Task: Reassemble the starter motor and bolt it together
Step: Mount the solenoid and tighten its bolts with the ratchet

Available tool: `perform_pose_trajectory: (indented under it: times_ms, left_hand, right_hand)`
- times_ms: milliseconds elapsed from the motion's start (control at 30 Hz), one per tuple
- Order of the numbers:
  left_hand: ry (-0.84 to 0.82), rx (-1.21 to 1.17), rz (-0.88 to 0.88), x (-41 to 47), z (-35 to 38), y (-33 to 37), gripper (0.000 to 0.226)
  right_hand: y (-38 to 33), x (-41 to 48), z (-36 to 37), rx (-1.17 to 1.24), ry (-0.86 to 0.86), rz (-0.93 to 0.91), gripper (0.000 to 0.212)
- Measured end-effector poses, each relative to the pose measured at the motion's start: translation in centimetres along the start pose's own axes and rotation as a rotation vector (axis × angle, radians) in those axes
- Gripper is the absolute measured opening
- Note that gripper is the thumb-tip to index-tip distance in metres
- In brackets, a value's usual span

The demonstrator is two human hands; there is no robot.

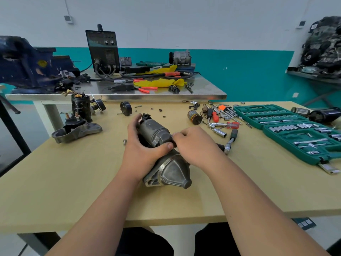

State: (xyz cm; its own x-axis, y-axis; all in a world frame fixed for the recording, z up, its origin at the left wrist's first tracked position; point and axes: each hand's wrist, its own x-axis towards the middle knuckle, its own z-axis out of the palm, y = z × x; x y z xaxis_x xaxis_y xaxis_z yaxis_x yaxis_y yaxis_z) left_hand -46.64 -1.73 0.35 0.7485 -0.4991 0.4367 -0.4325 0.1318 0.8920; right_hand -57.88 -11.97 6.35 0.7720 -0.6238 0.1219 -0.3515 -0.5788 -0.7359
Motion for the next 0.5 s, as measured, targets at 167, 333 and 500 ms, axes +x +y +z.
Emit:
perform_pose_trajectory:
  times_ms: [167,333,500]
  left_hand:
    - [-0.028,-0.03,0.039,-0.1,-0.1,0.2,0.088]
    - [-0.008,-0.029,0.044,-0.1,-0.1,0.1,0.088]
    - [-0.013,-0.029,0.04,-0.1,-0.2,-0.1,0.087]
  right_hand:
    - [-0.2,-0.2,-0.4,0.006,0.055,-0.025,0.034]
    - [-0.3,0.2,-0.3,0.074,-0.025,0.043,0.035]
    - [0.8,0.5,-0.2,0.082,-0.02,0.039,0.036]
